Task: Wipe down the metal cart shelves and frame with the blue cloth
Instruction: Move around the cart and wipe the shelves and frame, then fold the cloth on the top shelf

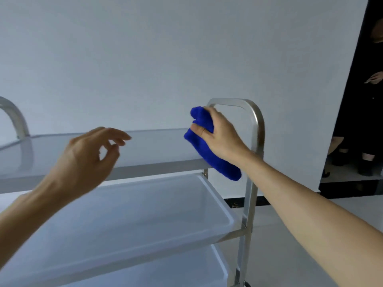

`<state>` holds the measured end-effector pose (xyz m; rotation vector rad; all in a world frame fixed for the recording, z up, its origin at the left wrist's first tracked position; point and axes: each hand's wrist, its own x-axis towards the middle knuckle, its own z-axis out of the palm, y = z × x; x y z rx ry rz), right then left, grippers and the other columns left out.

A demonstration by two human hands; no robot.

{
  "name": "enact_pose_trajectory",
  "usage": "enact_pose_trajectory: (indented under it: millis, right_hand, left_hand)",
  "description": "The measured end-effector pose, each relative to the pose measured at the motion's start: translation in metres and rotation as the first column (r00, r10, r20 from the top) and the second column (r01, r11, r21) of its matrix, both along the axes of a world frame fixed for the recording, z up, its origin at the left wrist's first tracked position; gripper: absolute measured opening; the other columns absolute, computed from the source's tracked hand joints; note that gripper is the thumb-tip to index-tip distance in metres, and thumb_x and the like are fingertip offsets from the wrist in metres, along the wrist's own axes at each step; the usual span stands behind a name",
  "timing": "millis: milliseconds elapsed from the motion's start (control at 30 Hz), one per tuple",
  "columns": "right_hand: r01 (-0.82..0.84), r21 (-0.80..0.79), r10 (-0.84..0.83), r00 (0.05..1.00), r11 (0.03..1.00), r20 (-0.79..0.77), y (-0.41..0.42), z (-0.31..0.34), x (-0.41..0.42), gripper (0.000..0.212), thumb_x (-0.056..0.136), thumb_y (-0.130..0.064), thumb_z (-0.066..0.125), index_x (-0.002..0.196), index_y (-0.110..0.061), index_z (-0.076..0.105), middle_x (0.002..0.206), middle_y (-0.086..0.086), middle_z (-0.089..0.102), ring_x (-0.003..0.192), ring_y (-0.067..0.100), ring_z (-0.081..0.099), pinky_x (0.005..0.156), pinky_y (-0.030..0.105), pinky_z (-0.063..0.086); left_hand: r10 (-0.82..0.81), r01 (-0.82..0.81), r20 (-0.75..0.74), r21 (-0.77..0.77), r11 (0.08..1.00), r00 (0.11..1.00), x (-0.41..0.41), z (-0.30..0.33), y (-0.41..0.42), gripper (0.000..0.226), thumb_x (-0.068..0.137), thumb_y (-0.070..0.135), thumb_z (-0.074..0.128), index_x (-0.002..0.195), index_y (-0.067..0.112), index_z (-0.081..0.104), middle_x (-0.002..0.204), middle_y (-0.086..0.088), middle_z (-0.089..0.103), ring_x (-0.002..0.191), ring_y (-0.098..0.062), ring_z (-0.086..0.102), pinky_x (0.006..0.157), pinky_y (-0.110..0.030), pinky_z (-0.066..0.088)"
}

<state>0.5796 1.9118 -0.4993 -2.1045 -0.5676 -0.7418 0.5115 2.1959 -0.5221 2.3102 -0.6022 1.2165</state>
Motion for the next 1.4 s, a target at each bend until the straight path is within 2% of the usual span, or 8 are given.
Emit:
enact_pose_trajectory:
  millis: [167,300,467,633,700,900,1067,1400]
  right_hand:
    - [-0.105,0.028,0.107,0.991,0.994,-0.083,0.111,0.024,0.011,0.054,0.096,-0.039,0.062,0.141,-0.015,0.045,0.137,0.004,0.054,0.124,0.019,0.051,0.093,0.023,0.035]
    - [-0.058,-0.293,-0.021,0.966,0.954,-0.259,0.165,0.027,0.021,0.085,0.087,-0.071,0.052,0.153,-0.027,0.022,0.155,0.006,0.03,0.137,0.033,0.035,0.11,0.053,0.032]
    - [-0.024,-0.308,-0.031,0.984,0.951,-0.173,0.129,0.008,0.021,0.053,0.093,-0.066,0.044,0.129,-0.029,0.057,0.139,-0.004,0.054,0.128,0.019,0.051,0.107,0.048,0.041]
    - [-0.031,-0.554,-0.164,0.94,0.832,-0.298,0.066,-0.017,0.016,0.049,0.093,-0.073,0.021,0.107,-0.046,0.059,0.123,-0.02,0.06,0.12,0.016,0.053,0.096,0.038,0.041]
    - [-0.012,-0.636,-0.226,0.93,0.771,-0.29,0.059,-0.021,0.018,0.054,0.097,-0.069,0.011,0.11,-0.044,0.057,0.124,-0.021,0.057,0.121,0.015,0.051,0.089,0.037,0.036]
    - [0.046,-0.647,-0.265,0.932,0.761,-0.246,0.064,-0.02,0.027,0.044,0.103,-0.058,0.015,0.129,-0.05,0.05,0.144,-0.025,0.047,0.136,0.011,0.042,0.095,0.036,0.032]
    - [0.074,-0.641,-0.284,0.931,0.764,-0.23,0.071,-0.023,0.047,0.042,0.105,-0.051,0.017,0.126,-0.049,0.053,0.141,-0.026,0.049,0.132,0.01,0.044,0.09,0.033,0.03]
    - [0.162,-0.646,-0.347,0.922,0.746,-0.17,0.075,-0.027,0.116,0.043,0.1,-0.054,0.019,0.128,-0.046,0.05,0.133,-0.033,0.049,0.13,0.0,0.043,0.101,0.029,0.033]
  left_hand:
    - [0.194,-0.213,-0.137,-0.137,0.967,0.971,-0.012,0.006,0.07,0.035,0.086,-0.001,0.06,0.096,0.031,0.068,0.094,0.019,0.066,0.071,0.002,0.058,0.068,-0.024,0.042]
    - [0.286,-0.296,-0.25,0.0,0.955,0.925,-0.018,0.01,0.1,0.025,0.09,0.008,0.061,0.103,0.029,0.065,0.101,0.004,0.066,0.078,-0.009,0.06,0.074,-0.027,0.039]
    - [0.396,-0.376,-0.323,0.126,0.918,0.859,-0.011,0.005,0.116,0.025,0.095,0.031,0.058,0.119,0.025,0.063,0.125,-0.001,0.063,0.109,-0.022,0.057,0.093,-0.039,0.043]
    - [0.524,-0.423,-0.476,0.311,0.851,0.706,0.001,-0.014,0.111,0.073,0.088,0.073,0.01,0.146,0.038,0.037,0.155,0.008,0.037,0.143,-0.021,0.03,0.116,-0.047,0.021]
    - [0.556,-0.44,-0.45,0.342,0.83,0.699,0.01,-0.022,0.108,0.083,0.081,0.07,-0.01,0.149,0.043,0.029,0.158,0.015,0.03,0.148,-0.016,0.019,0.119,-0.046,0.009]
    - [0.541,-0.416,-0.419,0.356,0.837,0.729,0.039,-0.018,0.109,0.077,0.083,0.064,-0.01,0.142,0.047,0.036,0.151,0.02,0.036,0.144,-0.013,0.025,0.118,-0.049,0.012]
    - [0.536,-0.402,-0.41,0.371,0.837,0.738,0.07,-0.018,0.117,0.052,0.098,0.051,0.002,0.129,0.046,0.044,0.139,0.018,0.049,0.128,-0.015,0.042,0.104,-0.043,0.029]
    - [0.505,-0.281,-0.355,0.523,0.805,0.787,0.151,-0.012,0.13,0.056,0.09,0.046,0.001,0.126,0.041,0.044,0.133,0.013,0.052,0.114,-0.022,0.055,0.086,-0.043,0.041]
